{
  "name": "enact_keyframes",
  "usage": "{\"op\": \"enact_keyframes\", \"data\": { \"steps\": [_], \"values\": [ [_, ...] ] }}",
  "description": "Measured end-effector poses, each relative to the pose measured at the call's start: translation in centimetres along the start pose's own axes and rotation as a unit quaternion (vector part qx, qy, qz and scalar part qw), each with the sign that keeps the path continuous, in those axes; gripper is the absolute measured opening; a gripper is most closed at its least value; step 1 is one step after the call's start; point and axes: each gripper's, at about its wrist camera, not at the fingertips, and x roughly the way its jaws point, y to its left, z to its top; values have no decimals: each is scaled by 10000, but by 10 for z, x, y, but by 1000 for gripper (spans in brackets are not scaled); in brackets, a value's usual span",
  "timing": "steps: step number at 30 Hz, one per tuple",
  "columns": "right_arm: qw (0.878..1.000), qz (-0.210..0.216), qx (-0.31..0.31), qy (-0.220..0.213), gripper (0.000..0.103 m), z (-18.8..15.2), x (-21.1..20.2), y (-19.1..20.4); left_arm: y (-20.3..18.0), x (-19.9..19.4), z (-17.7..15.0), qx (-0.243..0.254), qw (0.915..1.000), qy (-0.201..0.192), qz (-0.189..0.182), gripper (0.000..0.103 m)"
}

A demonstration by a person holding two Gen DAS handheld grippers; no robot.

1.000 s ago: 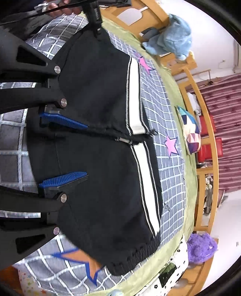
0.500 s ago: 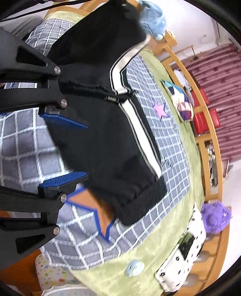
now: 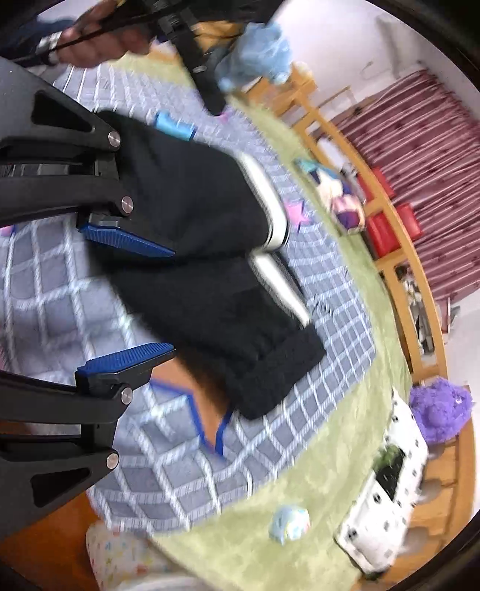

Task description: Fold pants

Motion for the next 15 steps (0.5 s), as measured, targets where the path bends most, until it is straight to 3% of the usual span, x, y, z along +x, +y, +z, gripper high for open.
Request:
{"op": "enact_keyframes", "data": {
  "steps": [3, 7, 8, 10, 15],
  "values": [
    [9988, 458, 110, 107, 55, 5, 25, 9, 39, -11, -11, -540, 9984, 126, -50, 60],
    [9964, 592, 26, 605, 55, -4, 79, 27, 71, -18, -32, -950, 9951, 265, 79, 60],
    [9958, 518, -41, 751, 37, -7, 95, 32, 76, -18, -37, -1011, 9943, 314, 102, 60],
    [9951, 410, -167, 881, 16, -8, 111, 41, 83, -16, -45, -1124, 9927, 417, 136, 60],
    [9960, 322, -656, -506, 13, 37, 38, 50, 89, -13, -53, -1197, 9912, 550, 116, 60]
  ]
}}
